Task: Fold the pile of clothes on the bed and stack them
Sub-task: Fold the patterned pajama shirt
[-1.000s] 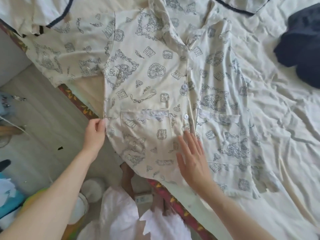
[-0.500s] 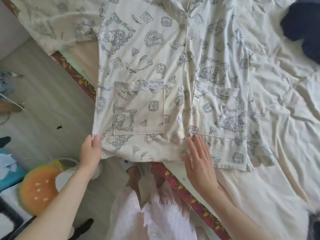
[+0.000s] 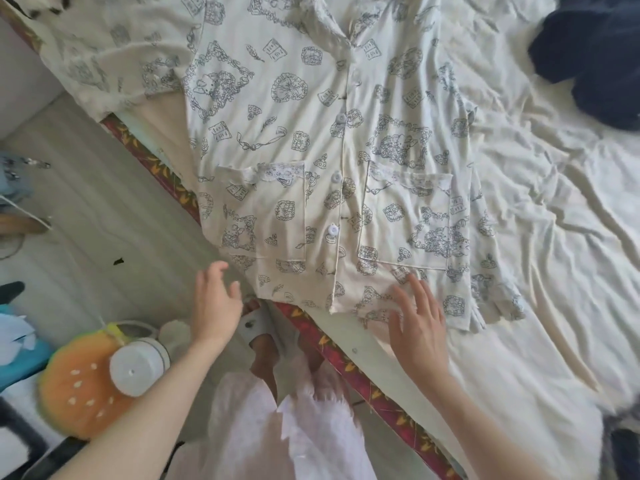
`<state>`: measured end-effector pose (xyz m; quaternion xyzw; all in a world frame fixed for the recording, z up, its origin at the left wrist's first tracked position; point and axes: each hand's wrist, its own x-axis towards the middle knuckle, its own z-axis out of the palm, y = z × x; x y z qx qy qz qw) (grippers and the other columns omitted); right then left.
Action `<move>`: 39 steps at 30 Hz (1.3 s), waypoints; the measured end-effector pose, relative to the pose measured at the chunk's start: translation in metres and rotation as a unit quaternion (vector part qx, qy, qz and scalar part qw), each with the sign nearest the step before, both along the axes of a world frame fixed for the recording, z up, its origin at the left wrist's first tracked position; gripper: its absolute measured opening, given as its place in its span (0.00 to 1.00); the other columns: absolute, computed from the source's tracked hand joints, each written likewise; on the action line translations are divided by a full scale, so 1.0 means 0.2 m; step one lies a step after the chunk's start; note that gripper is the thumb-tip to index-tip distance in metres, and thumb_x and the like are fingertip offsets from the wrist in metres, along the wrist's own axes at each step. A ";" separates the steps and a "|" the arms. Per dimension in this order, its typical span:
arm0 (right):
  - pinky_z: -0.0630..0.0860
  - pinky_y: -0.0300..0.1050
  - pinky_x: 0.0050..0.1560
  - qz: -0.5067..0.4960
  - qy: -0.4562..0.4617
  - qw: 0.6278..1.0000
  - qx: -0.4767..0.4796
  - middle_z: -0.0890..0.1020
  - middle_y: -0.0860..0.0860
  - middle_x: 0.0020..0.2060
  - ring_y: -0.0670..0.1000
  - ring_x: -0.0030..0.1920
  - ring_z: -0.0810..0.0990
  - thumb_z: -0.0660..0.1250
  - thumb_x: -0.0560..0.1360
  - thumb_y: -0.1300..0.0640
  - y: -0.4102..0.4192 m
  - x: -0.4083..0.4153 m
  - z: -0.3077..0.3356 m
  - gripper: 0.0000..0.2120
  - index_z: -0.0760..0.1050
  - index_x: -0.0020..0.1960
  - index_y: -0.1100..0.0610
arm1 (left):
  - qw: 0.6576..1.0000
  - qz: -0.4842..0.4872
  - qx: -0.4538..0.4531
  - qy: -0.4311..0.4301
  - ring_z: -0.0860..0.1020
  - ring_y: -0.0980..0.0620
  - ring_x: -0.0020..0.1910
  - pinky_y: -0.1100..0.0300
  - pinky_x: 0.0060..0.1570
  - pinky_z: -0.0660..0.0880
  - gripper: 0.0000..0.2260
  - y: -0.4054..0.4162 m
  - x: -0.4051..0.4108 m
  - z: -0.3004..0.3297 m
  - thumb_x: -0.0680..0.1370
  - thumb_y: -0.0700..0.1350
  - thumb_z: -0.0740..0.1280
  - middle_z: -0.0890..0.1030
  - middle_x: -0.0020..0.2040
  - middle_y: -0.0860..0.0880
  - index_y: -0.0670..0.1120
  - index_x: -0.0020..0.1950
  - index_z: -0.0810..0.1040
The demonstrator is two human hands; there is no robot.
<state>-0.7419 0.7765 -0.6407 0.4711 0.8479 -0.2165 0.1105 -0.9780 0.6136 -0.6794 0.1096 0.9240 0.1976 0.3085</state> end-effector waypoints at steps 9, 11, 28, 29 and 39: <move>0.62 0.65 0.69 0.087 0.023 0.996 0.006 0.67 0.62 0.70 0.64 0.72 0.61 0.69 0.73 0.66 0.06 0.04 0.03 0.22 0.73 0.67 0.60 | 0.985 -0.159 0.066 -0.005 0.73 0.51 0.43 0.60 0.37 0.68 0.14 0.45 0.49 0.09 0.77 0.52 0.66 0.73 0.45 0.50 0.46 0.54 0.66; 0.61 0.63 0.70 0.137 0.036 0.990 -0.024 0.66 0.61 0.71 0.63 0.73 0.60 0.67 0.73 0.68 0.04 -0.01 0.02 0.24 0.72 0.68 0.60 | 0.987 -0.150 0.059 0.007 0.74 0.49 0.41 0.60 0.34 0.65 0.07 0.44 0.49 0.10 0.78 0.44 0.64 0.73 0.42 0.49 0.46 0.51 0.66; 0.28 0.57 0.69 0.414 -0.039 0.905 -0.087 0.51 0.53 0.77 0.52 0.77 0.43 0.55 0.80 0.54 -0.03 -0.22 -0.14 0.29 0.49 0.78 0.57 | 0.963 -0.244 0.111 -0.009 0.69 0.57 0.37 0.68 0.40 0.64 0.10 0.34 0.37 0.25 0.78 0.36 0.62 0.68 0.44 0.54 0.42 0.58 0.76; 0.39 0.59 0.73 0.409 0.008 0.909 -0.075 0.61 0.54 0.75 0.53 0.76 0.54 0.61 0.77 0.57 -0.01 -0.20 -0.11 0.27 0.60 0.75 0.58 | 0.957 -0.273 0.092 -0.030 0.69 0.57 0.39 0.67 0.40 0.63 0.11 0.34 0.38 0.22 0.79 0.38 0.61 0.68 0.46 0.54 0.43 0.61 0.74; 0.73 0.60 0.56 0.095 0.121 0.986 0.068 0.81 0.60 0.54 0.62 0.54 0.80 0.69 0.71 0.70 0.49 0.15 -0.02 0.12 0.79 0.54 0.63 | 0.889 -0.451 0.016 0.072 0.74 0.47 0.49 0.53 0.52 0.72 0.09 0.55 0.38 0.16 0.76 0.35 0.64 0.75 0.49 0.46 0.41 0.55 0.78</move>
